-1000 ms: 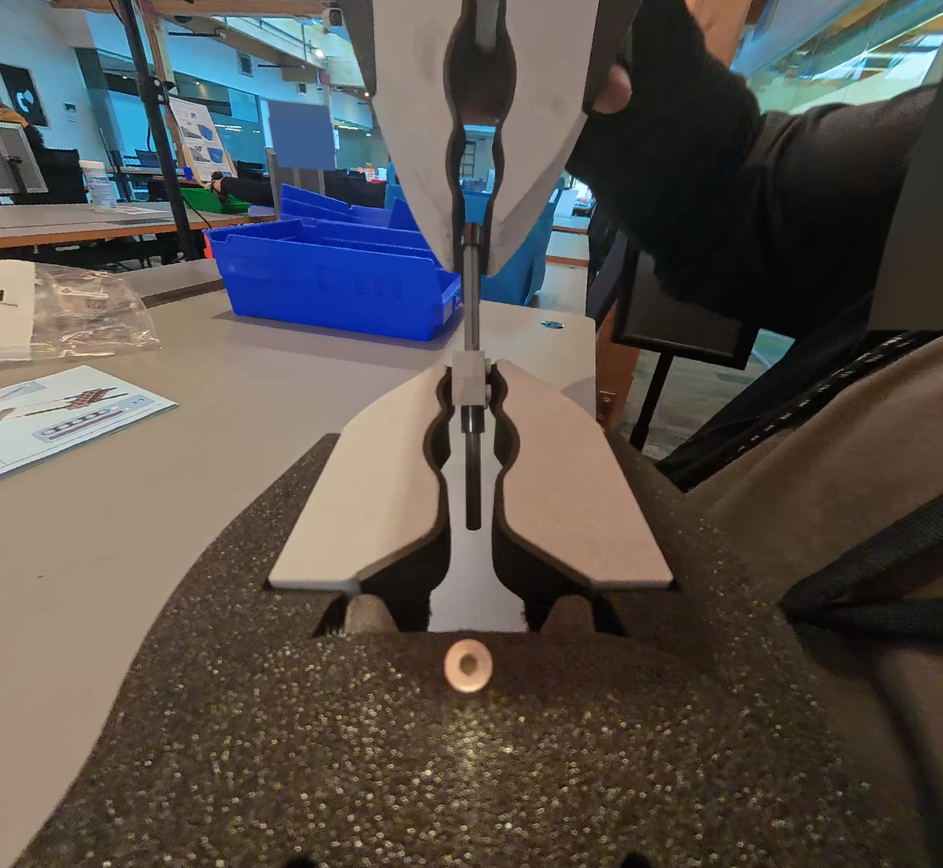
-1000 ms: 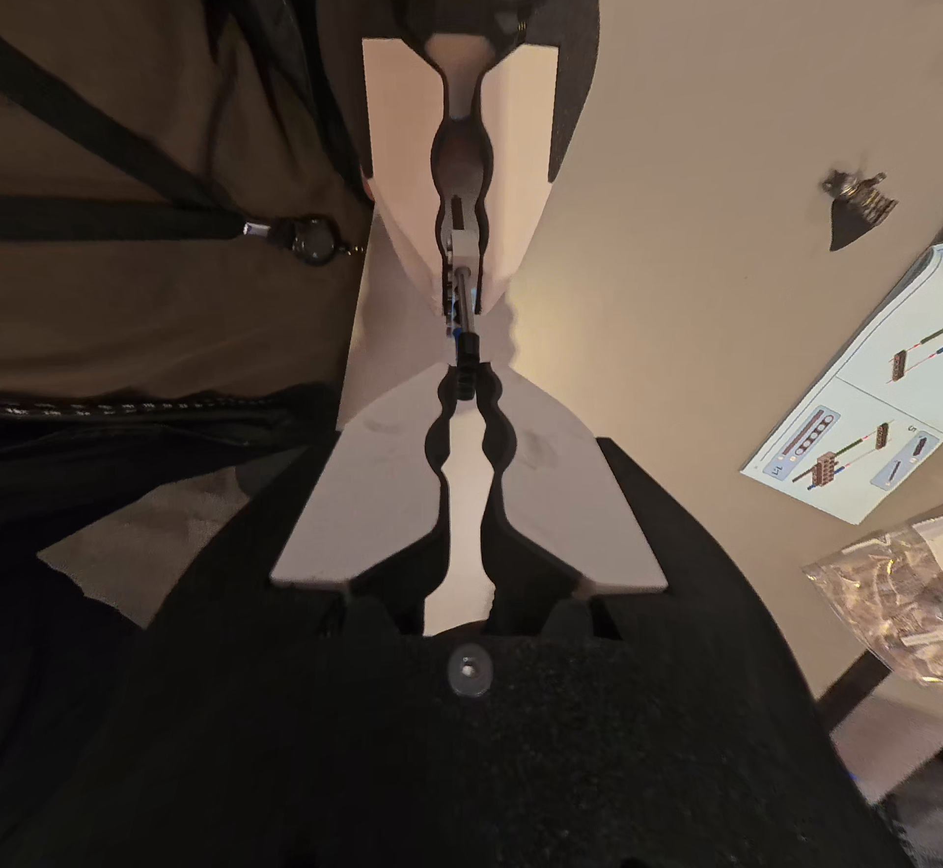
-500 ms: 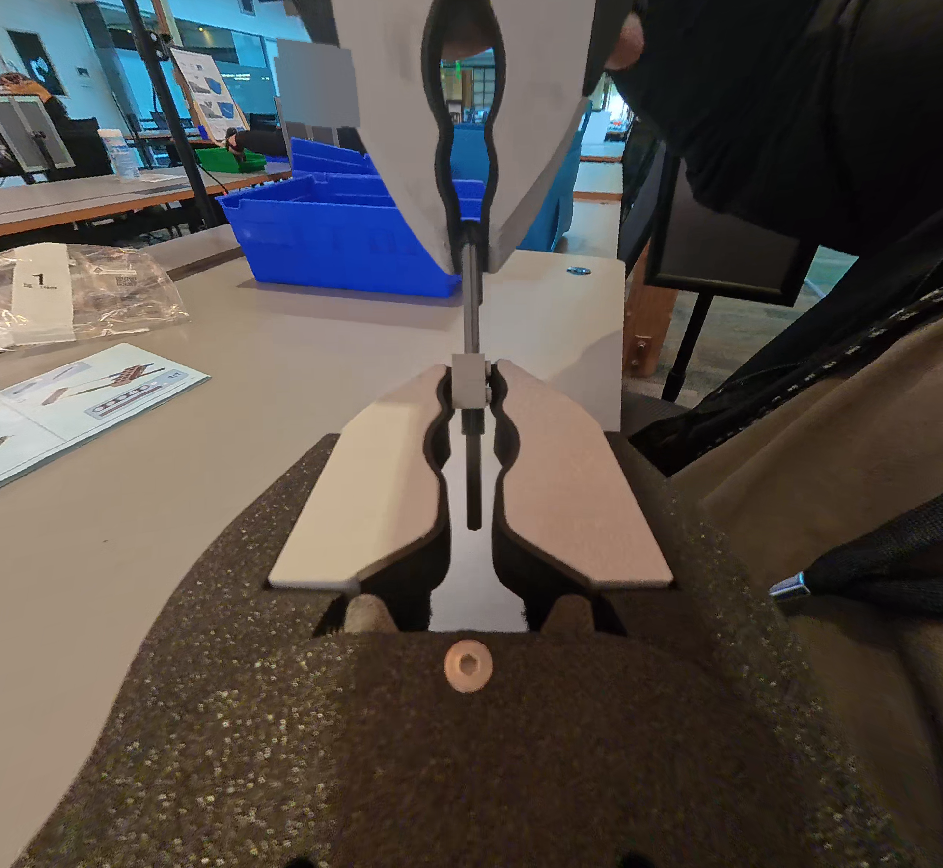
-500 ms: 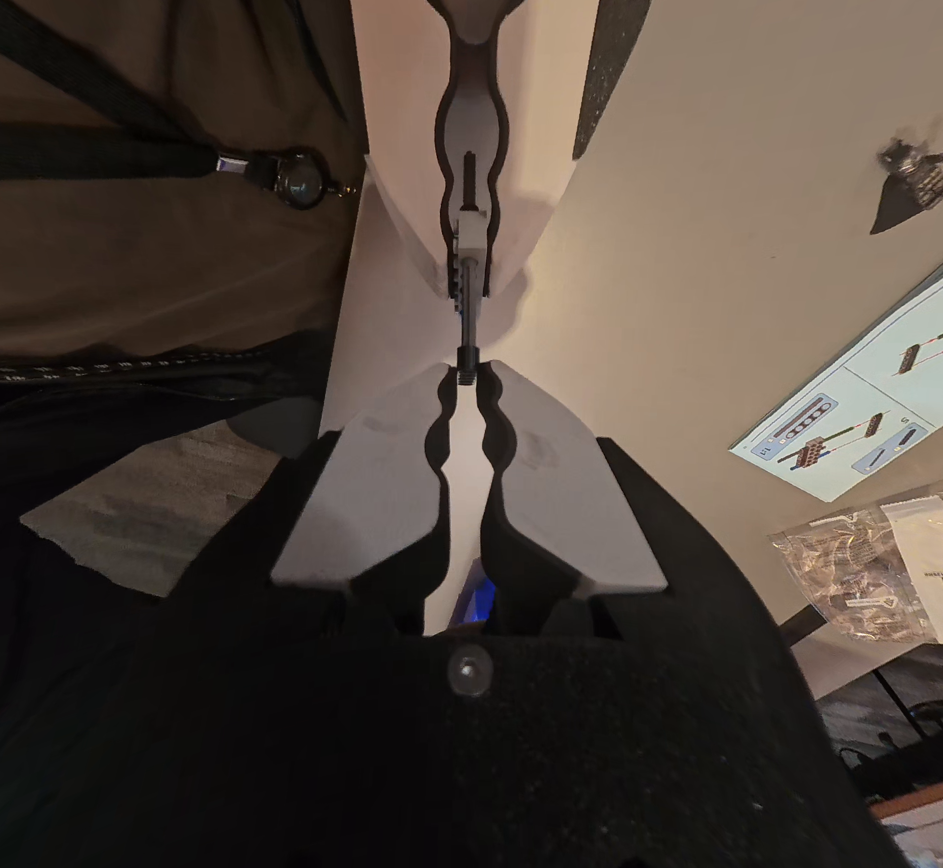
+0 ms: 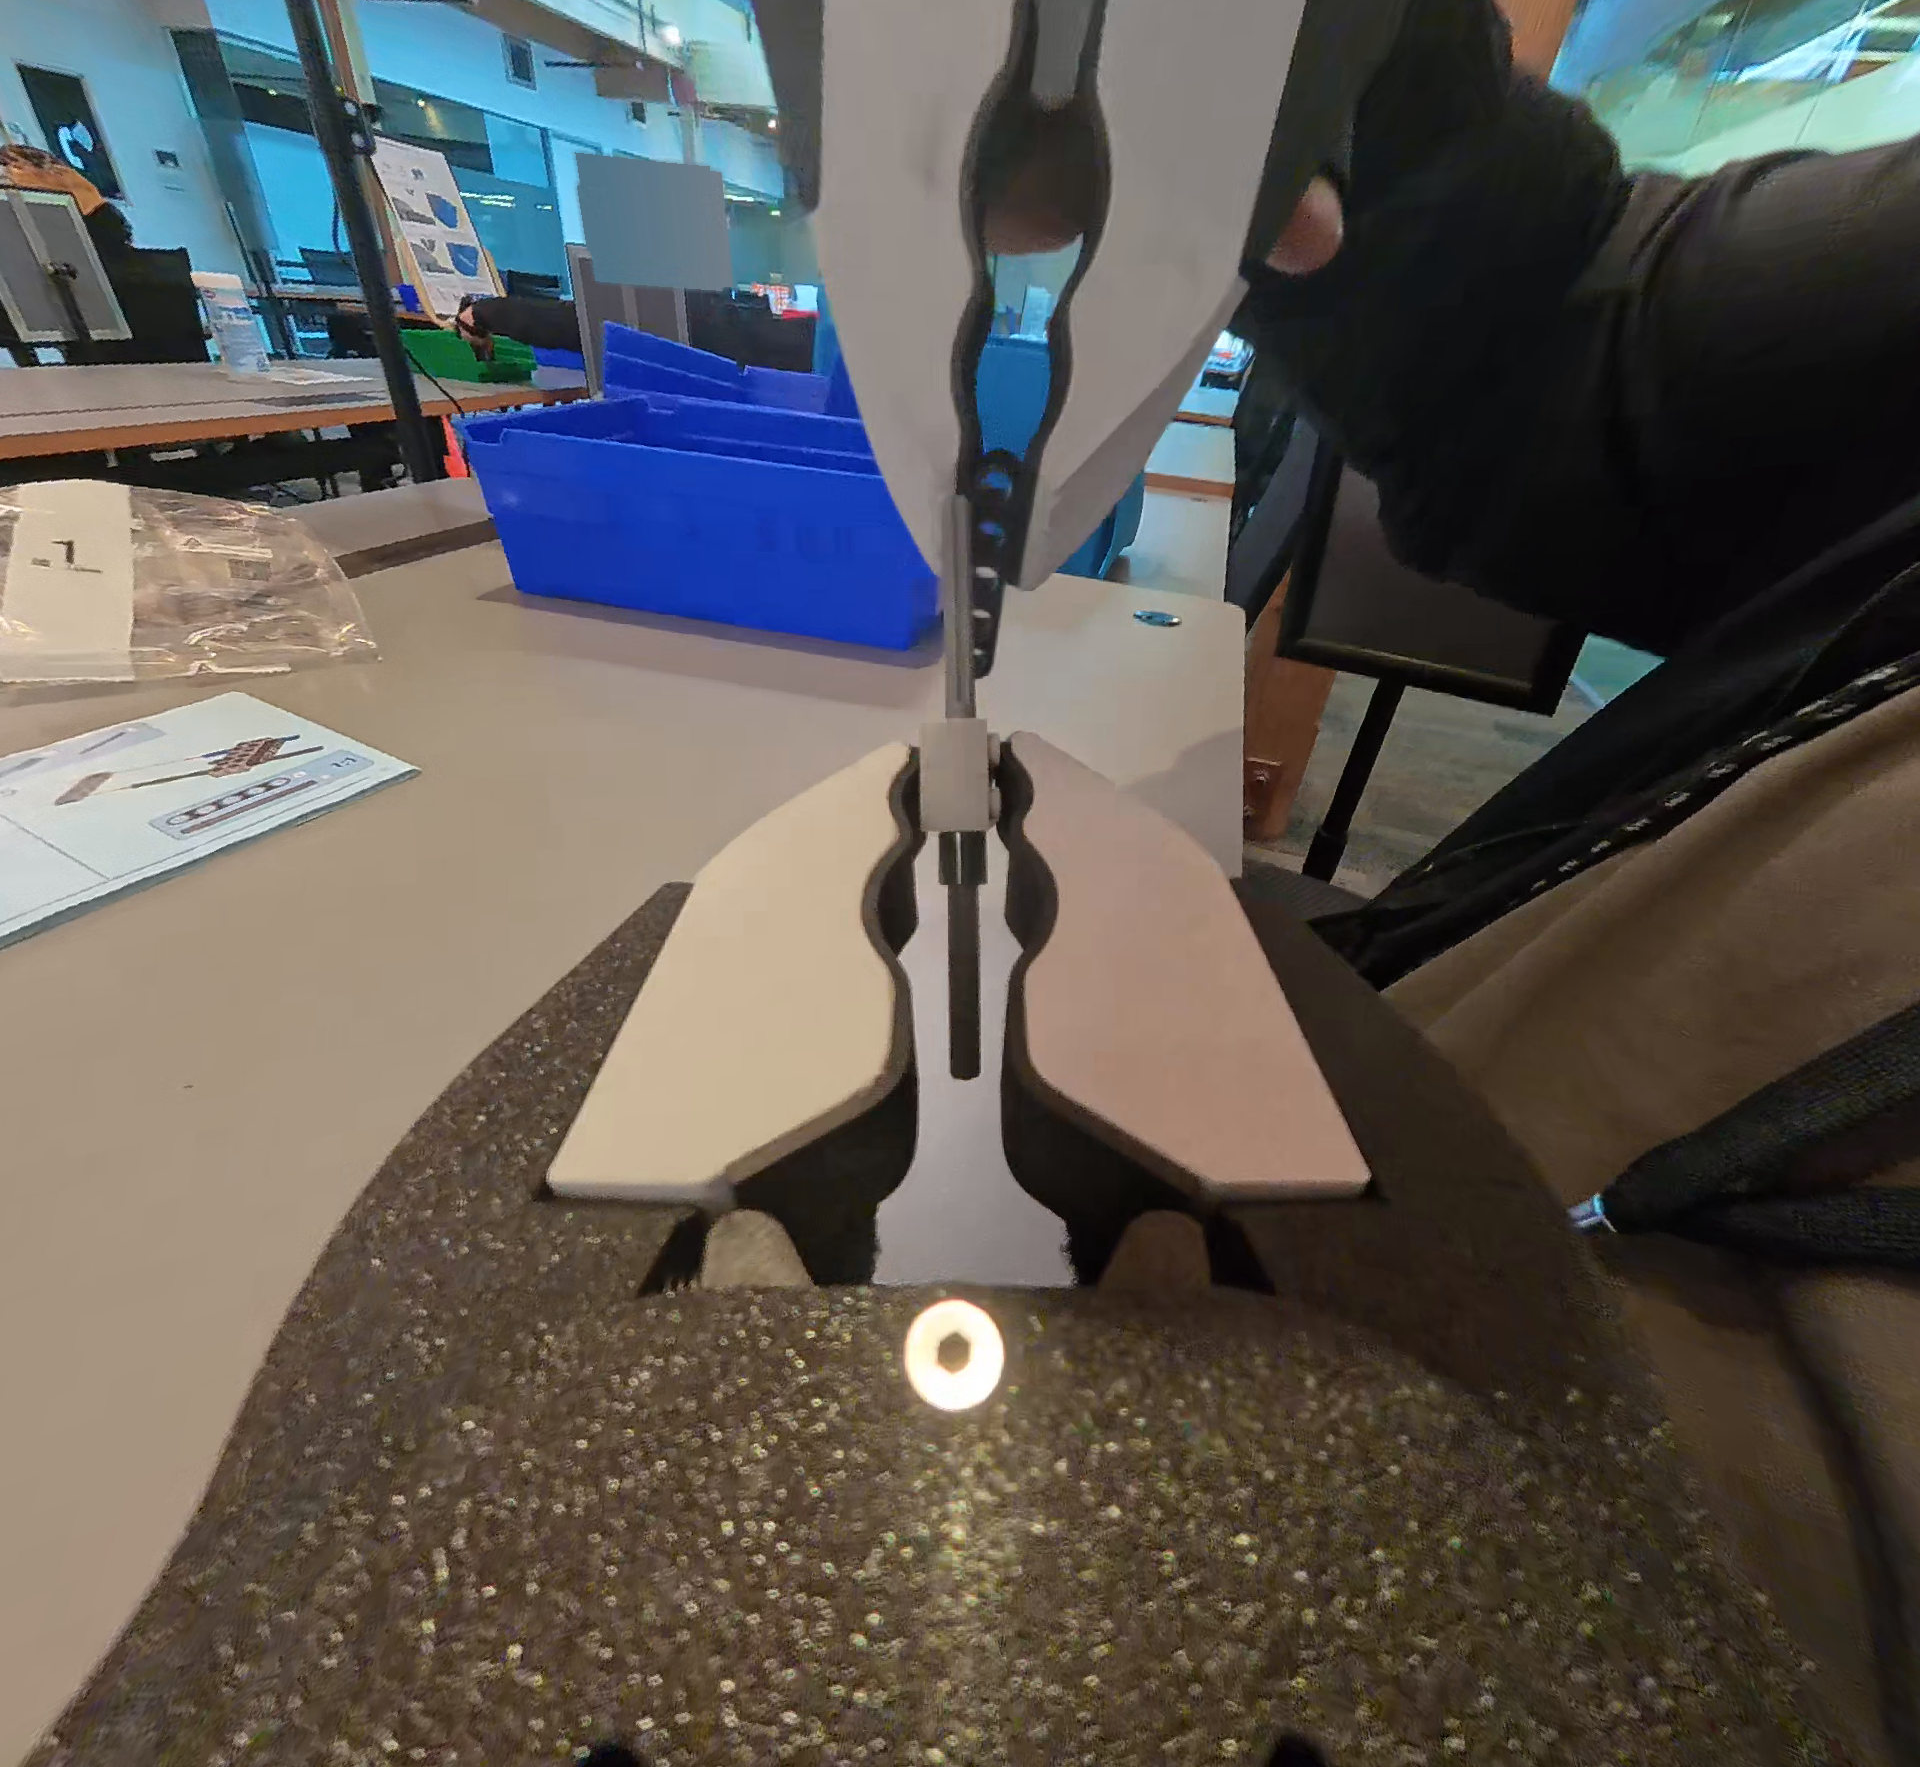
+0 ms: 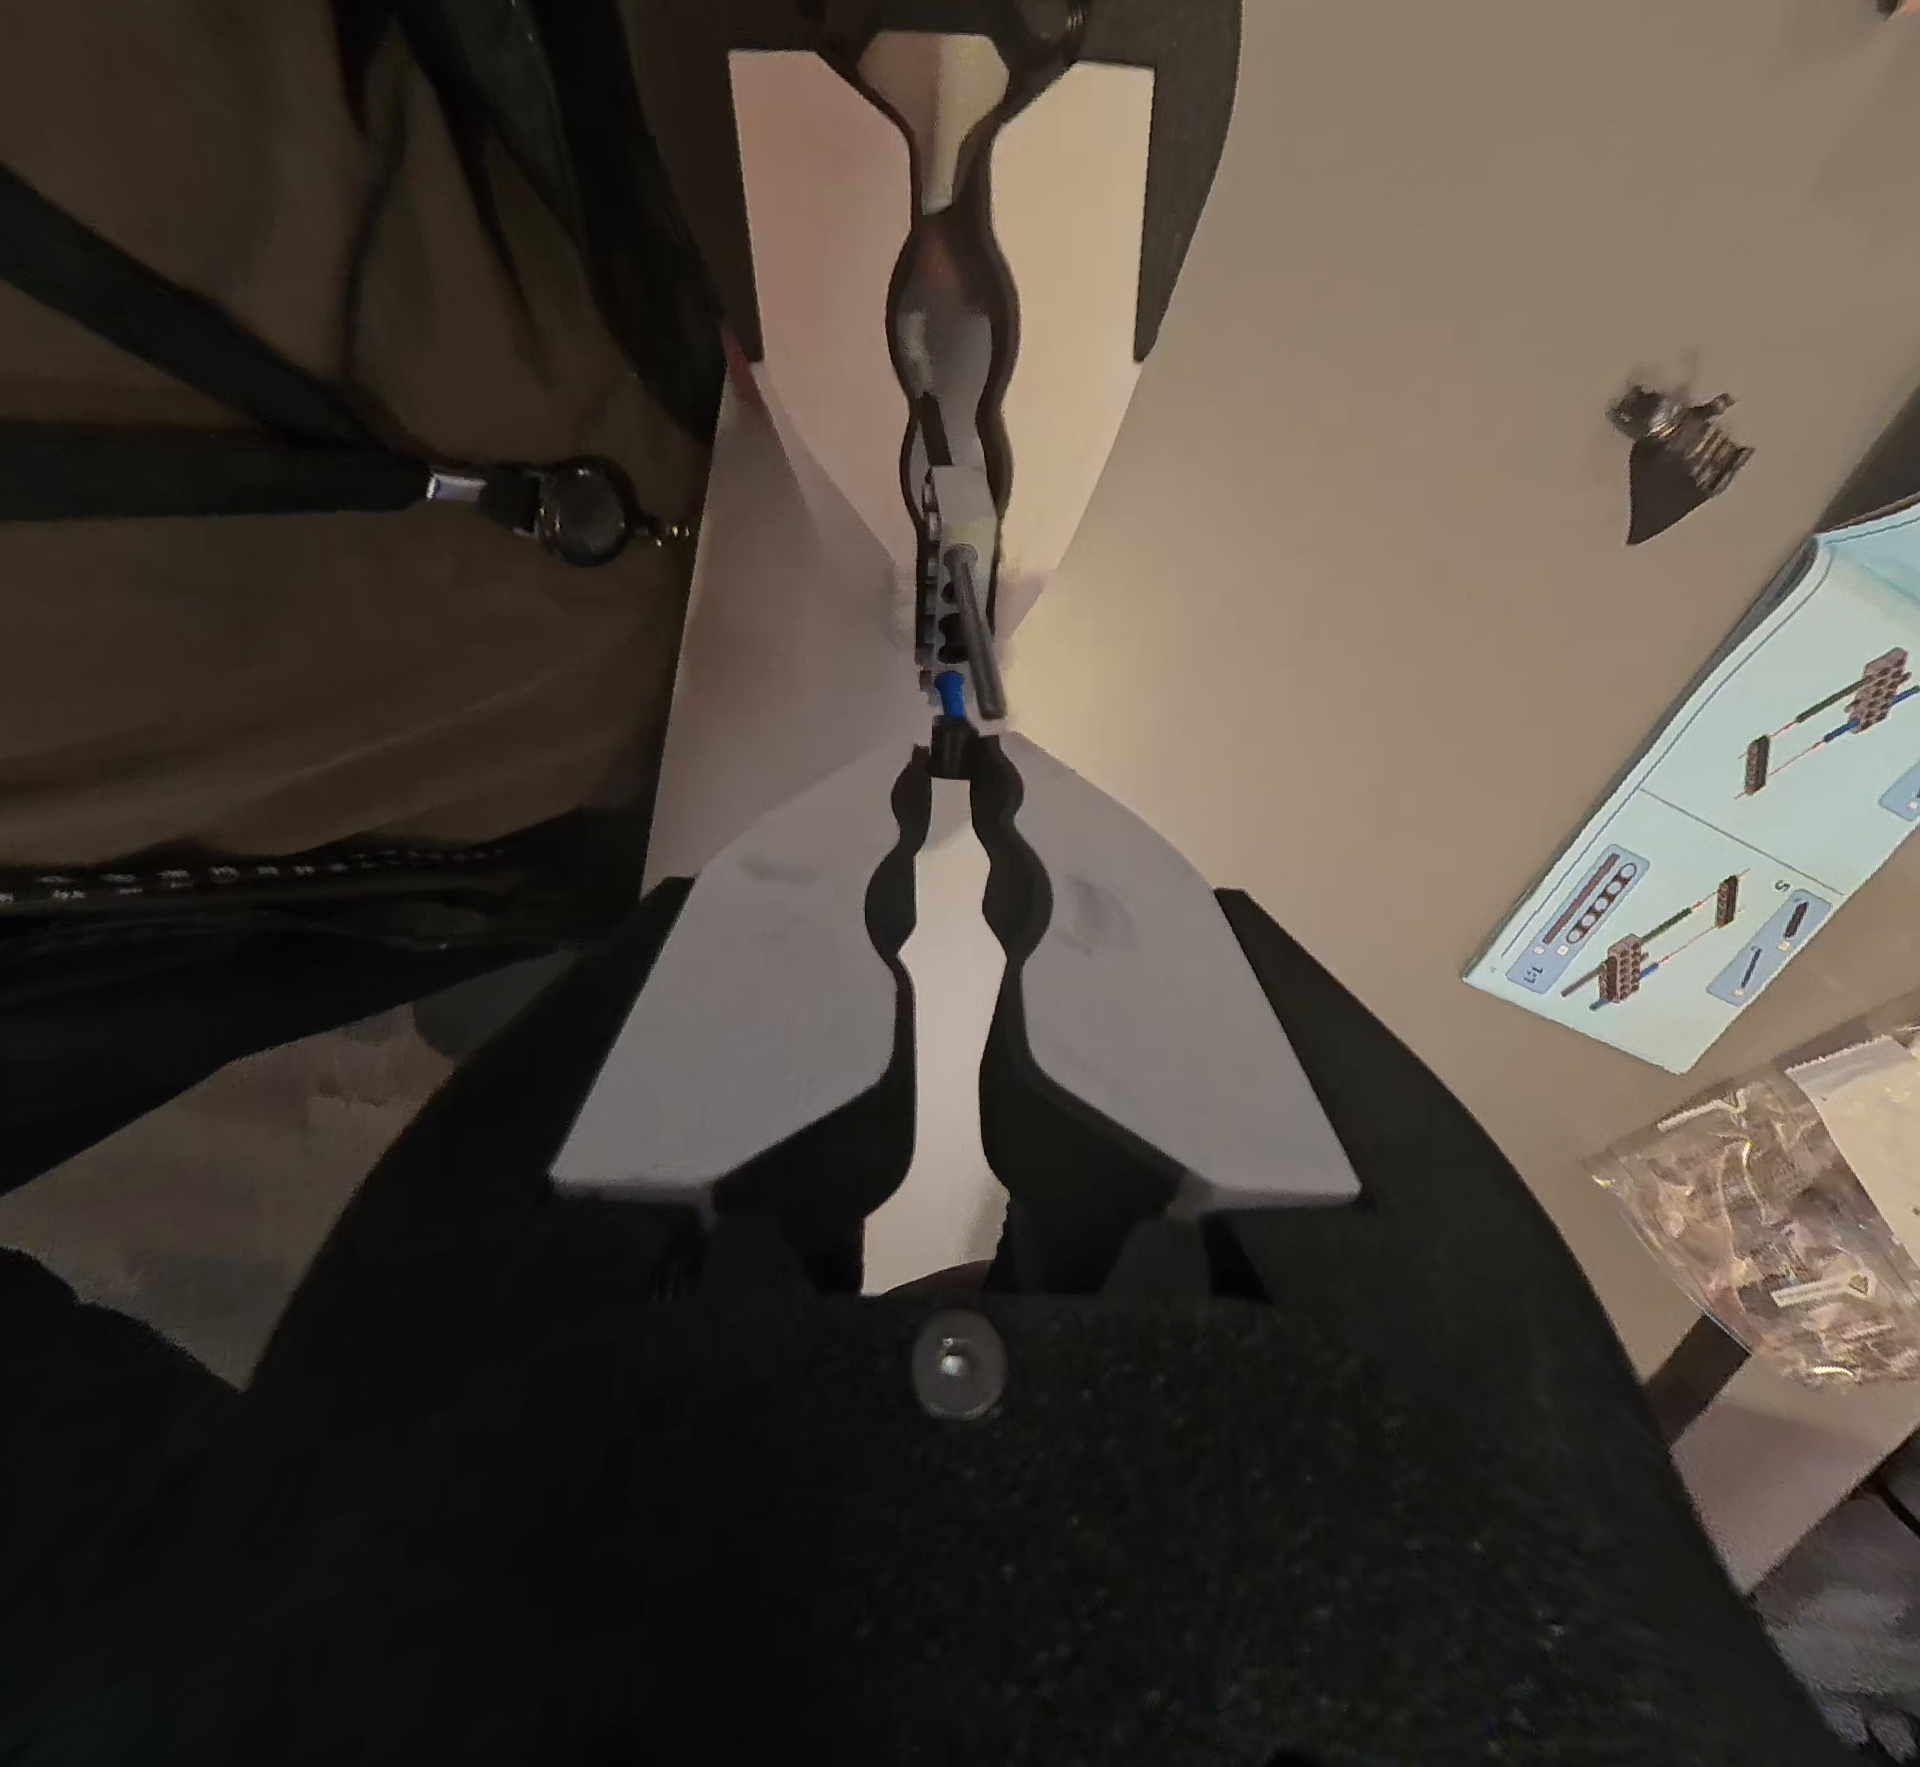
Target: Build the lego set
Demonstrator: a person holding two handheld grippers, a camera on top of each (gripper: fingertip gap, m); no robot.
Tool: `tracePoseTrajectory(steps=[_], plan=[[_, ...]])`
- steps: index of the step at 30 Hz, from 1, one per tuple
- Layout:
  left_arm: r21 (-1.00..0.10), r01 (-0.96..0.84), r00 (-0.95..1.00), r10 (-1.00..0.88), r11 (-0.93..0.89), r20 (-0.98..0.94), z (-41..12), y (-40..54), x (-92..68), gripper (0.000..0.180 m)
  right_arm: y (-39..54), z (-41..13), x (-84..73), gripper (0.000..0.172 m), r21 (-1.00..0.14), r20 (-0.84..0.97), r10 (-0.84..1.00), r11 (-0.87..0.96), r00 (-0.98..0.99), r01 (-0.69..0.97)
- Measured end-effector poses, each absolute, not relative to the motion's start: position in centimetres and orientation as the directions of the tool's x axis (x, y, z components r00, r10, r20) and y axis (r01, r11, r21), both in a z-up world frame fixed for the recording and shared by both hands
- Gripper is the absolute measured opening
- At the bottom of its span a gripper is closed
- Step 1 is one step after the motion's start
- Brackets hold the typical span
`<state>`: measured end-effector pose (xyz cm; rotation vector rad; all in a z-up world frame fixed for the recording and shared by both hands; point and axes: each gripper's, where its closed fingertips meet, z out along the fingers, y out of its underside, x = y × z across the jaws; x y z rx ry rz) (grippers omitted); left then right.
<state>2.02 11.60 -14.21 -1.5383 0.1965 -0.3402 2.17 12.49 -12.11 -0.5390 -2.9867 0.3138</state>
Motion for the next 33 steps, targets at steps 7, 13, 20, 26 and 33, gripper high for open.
tracePoseTrajectory(steps=[7, 13, 20, 26, 33], plan=[[-0.997, 0.077, 0.931, -0.356, -0.01, 0.075, -14.3, 11.6, 2.5, 0.012, 12.9, -12.1, 2.0, 0.008, -0.265, 0.067, 0.389, 0.895, -0.919, 0.359], [-0.999, 0.024, 0.939, -0.342, -0.027, 0.032, -14.7, 12.1, 3.0, 0.012, 13.4, -12.8, 3.1, 0.008, -0.163, 0.036, 0.331, 0.933, -0.943, 0.321], [-0.997, 0.079, 0.926, -0.37, 0.006, 0.071, -14.2, 11.6, 2.7, 0.012, 13.4, -12.7, 2.7, 0.008, -0.161, 0.033, 0.331, 0.933, -0.943, 0.322], [-0.998, 0.062, 0.93, -0.363, 0.003, 0.057, -14.3, 11.6, 2.8, 0.012, 13.1, -12.8, 2.6, 0.008, -0.175, 0.029, 0.327, 0.932, -0.945, 0.317], [-0.999, 0.053, 0.934, -0.355, 0.004, 0.048, -14.3, 11.7, 2.8, 0.012, 13.1, -12.8, 2.7, 0.008, -0.202, 0.031, 0.333, 0.925, -0.942, 0.32]])
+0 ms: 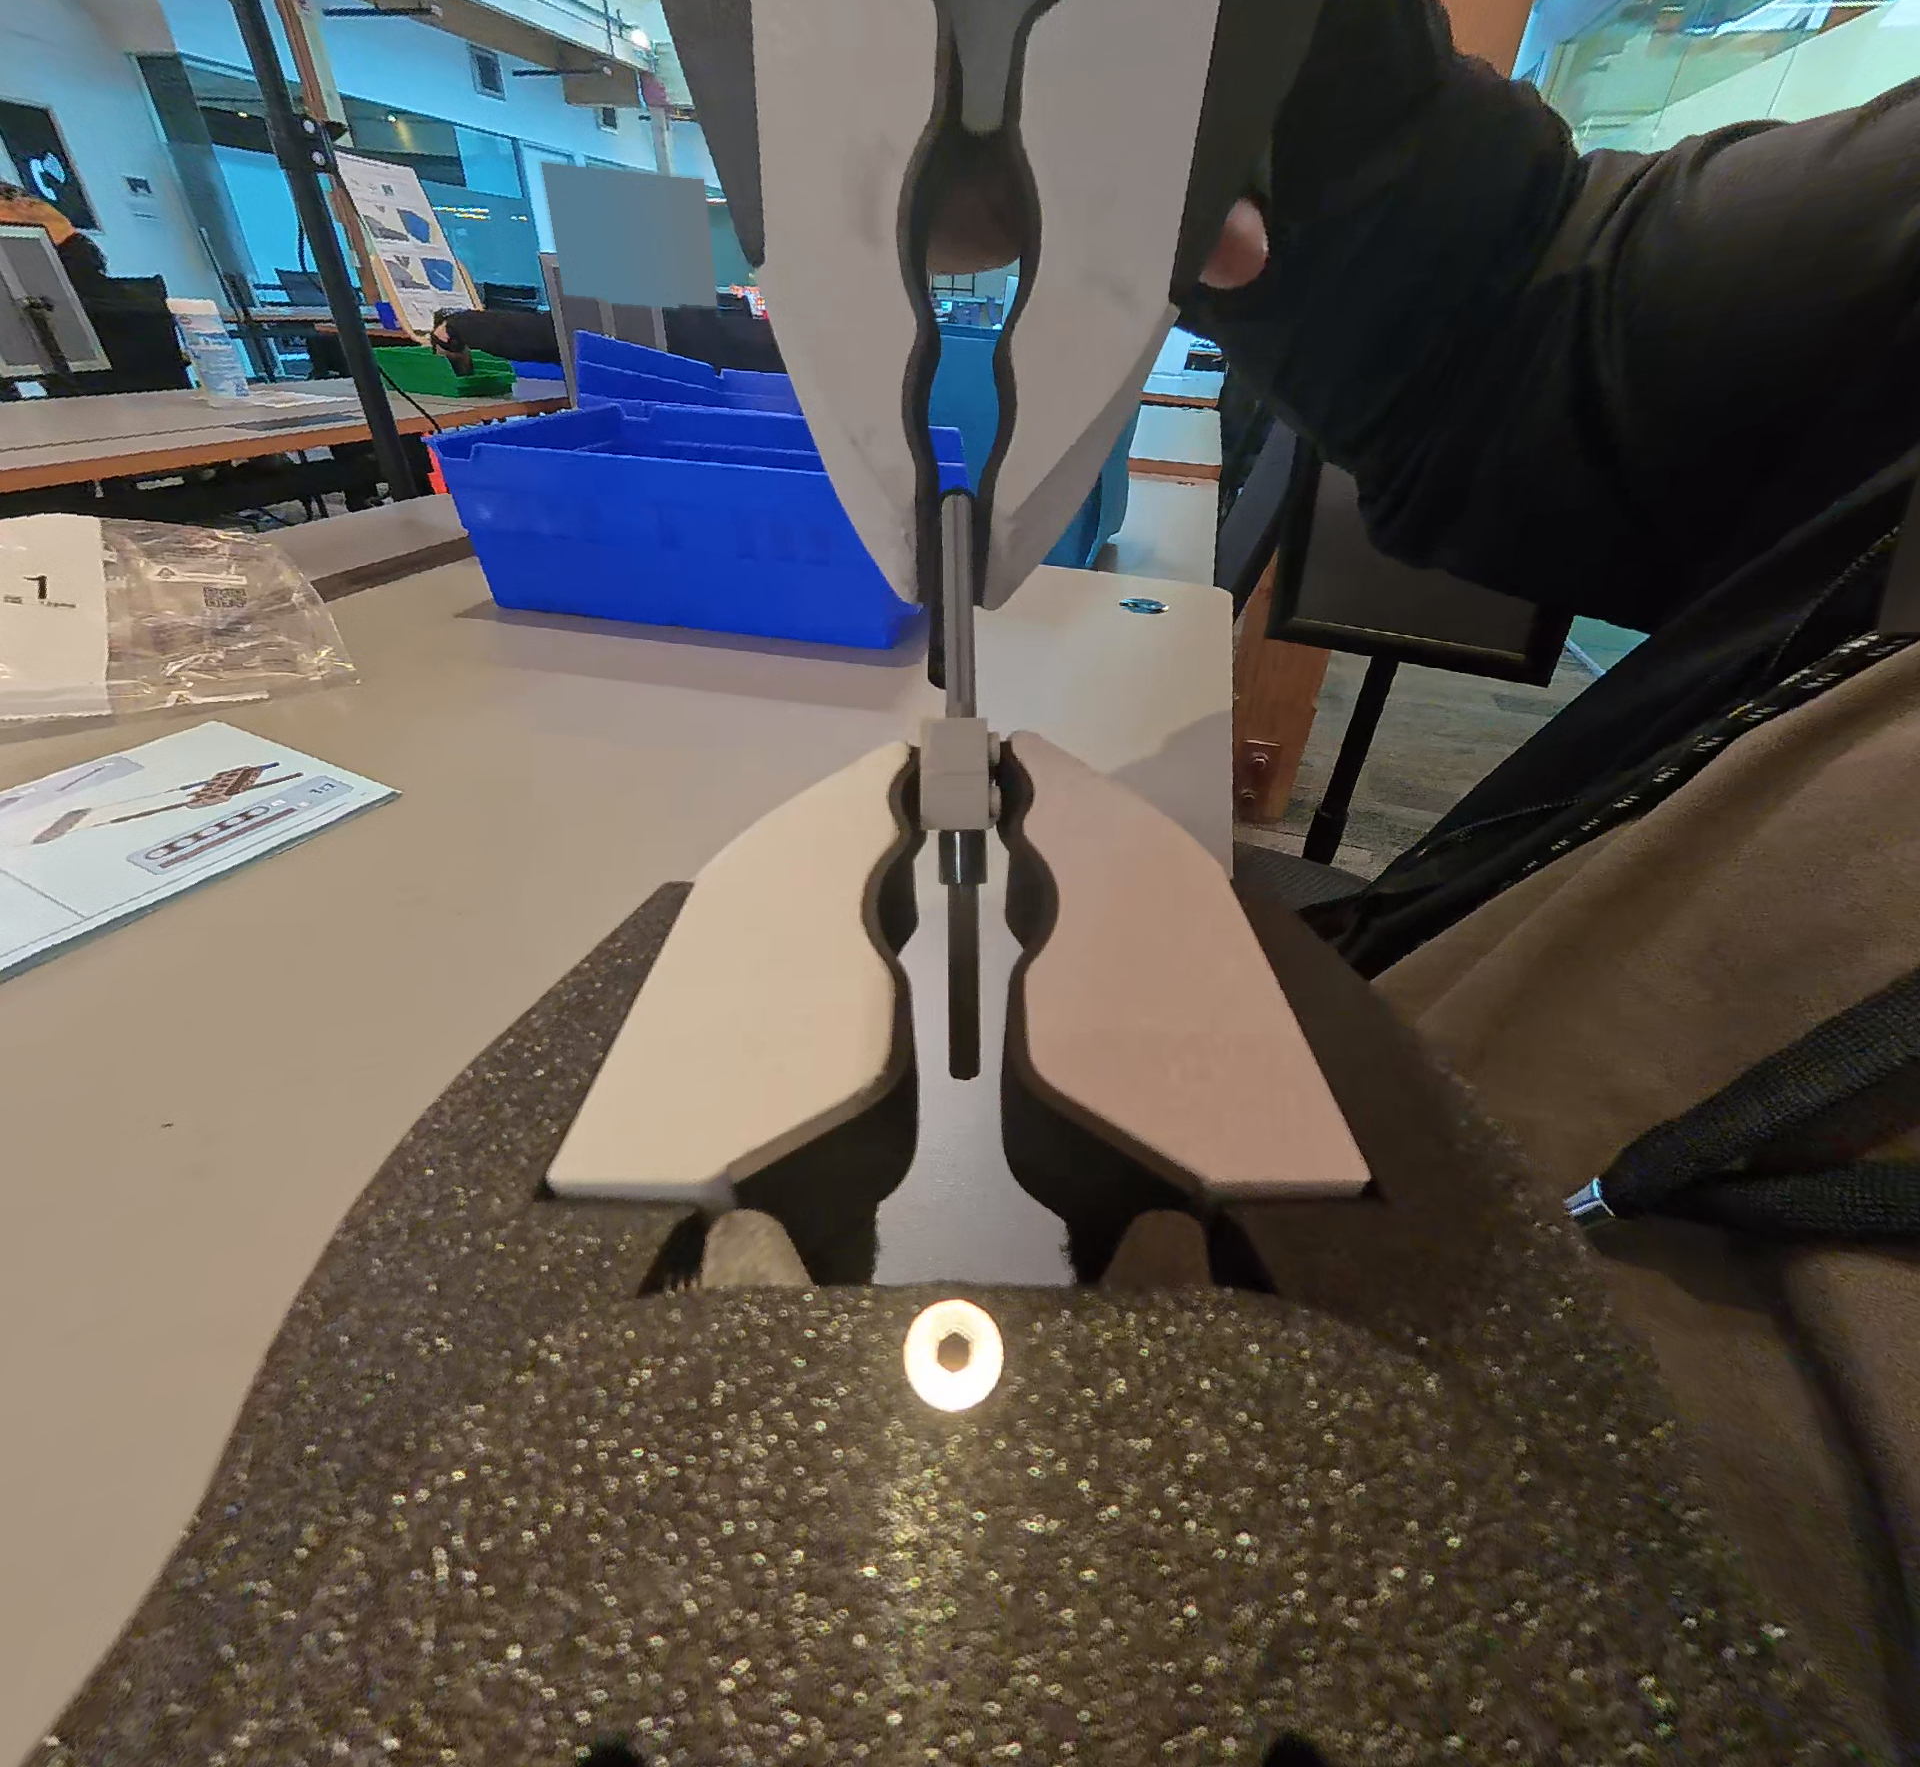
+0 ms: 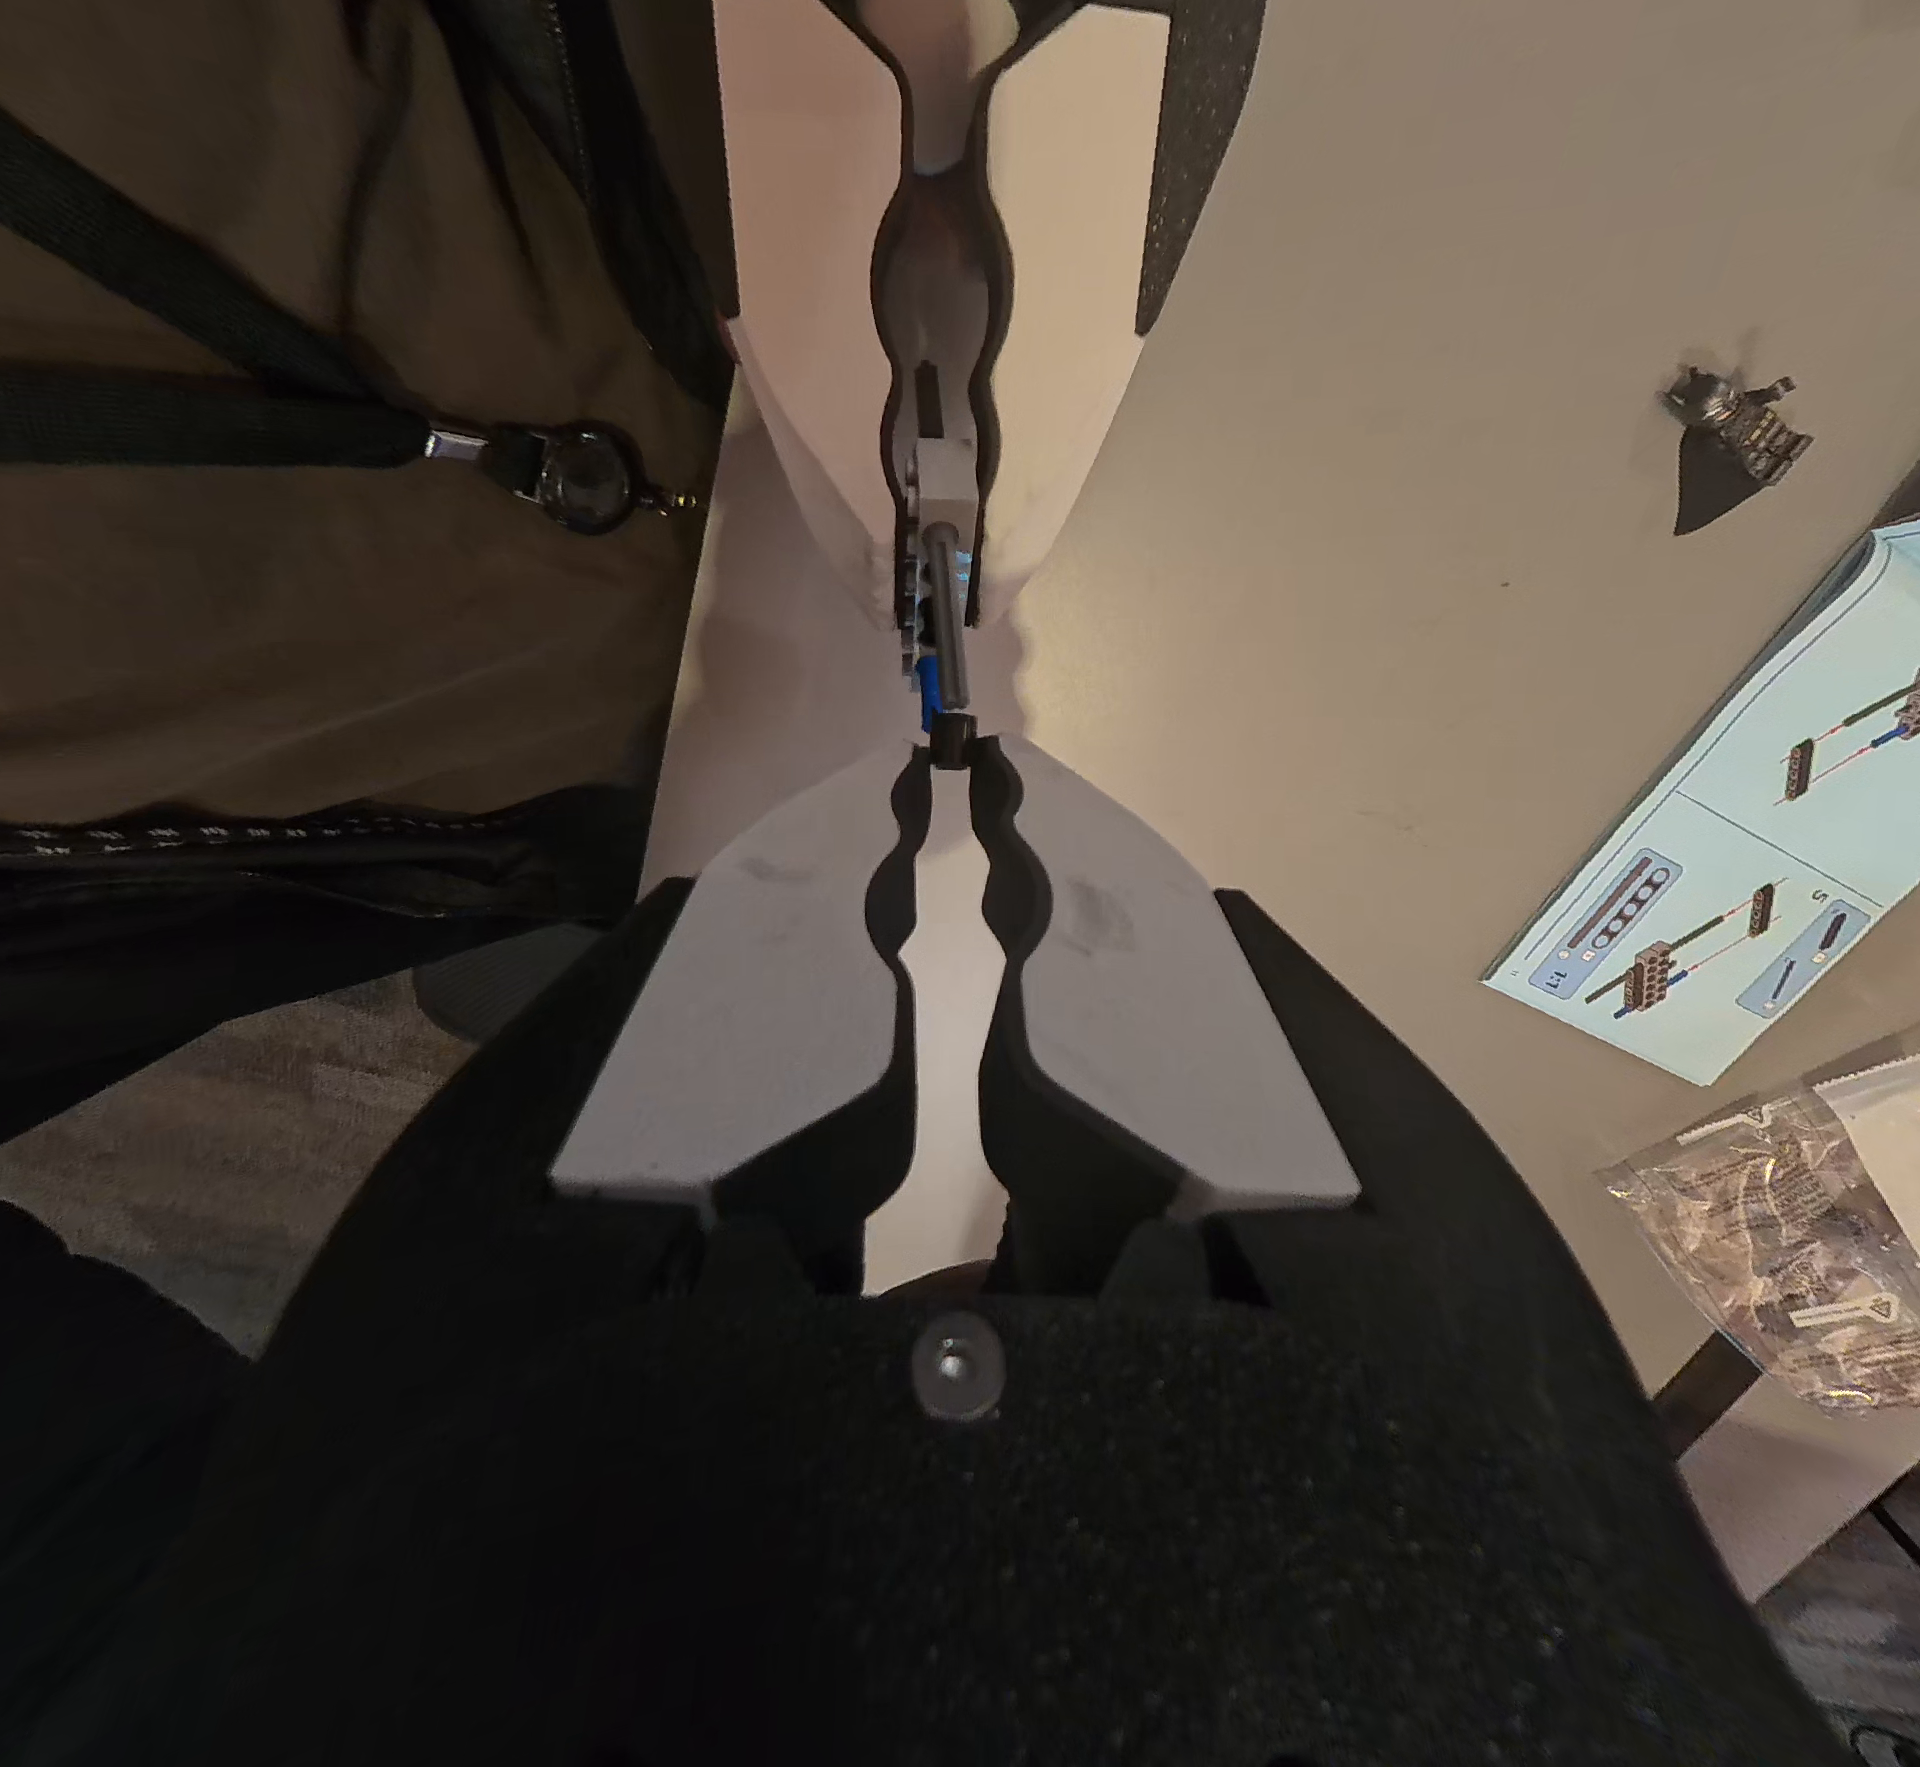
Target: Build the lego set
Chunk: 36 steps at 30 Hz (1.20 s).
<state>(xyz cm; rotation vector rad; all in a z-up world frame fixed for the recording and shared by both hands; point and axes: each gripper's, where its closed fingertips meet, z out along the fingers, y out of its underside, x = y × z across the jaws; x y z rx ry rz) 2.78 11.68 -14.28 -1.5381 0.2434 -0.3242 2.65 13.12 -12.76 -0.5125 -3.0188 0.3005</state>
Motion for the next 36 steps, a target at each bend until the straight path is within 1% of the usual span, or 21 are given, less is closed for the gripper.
tracePoseTrajectory(steps=[10, 21, 28, 36], plan=[[-0.999, 0.044, 0.939, -0.342, 0.006, 0.039, -14.3, 11.7, 2.7, 0.012, 13.2, -12.8, 3.0, 0.008, -0.205, 0.015, 0.322, 0.928, -0.947, 0.313], [-0.999, 0.041, 0.941, -0.337, 0.004, 0.037, -14.3, 11.7, 2.6, 0.012, 12.8, -12.7, 2.7, 0.008, -0.238, 0.021, 0.334, 0.917, -0.942, 0.319], [-1.0, 0.013, 0.948, -0.319, -0.011, 0.016, -14.6, 11.8, 2.6, 0.012, 12.9, -13.0, 2.6, 0.008, -0.232, 0.023, 0.335, 0.918, -0.942, 0.321], [-0.998, 0.061, 0.946, -0.321, 0.015, 0.053, -14.2, 11.6, 2.1, 0.012, 12.6, -12.6, 1.8, 0.009, -0.299, 0.053, 0.36, 0.896, -0.931, 0.329]])
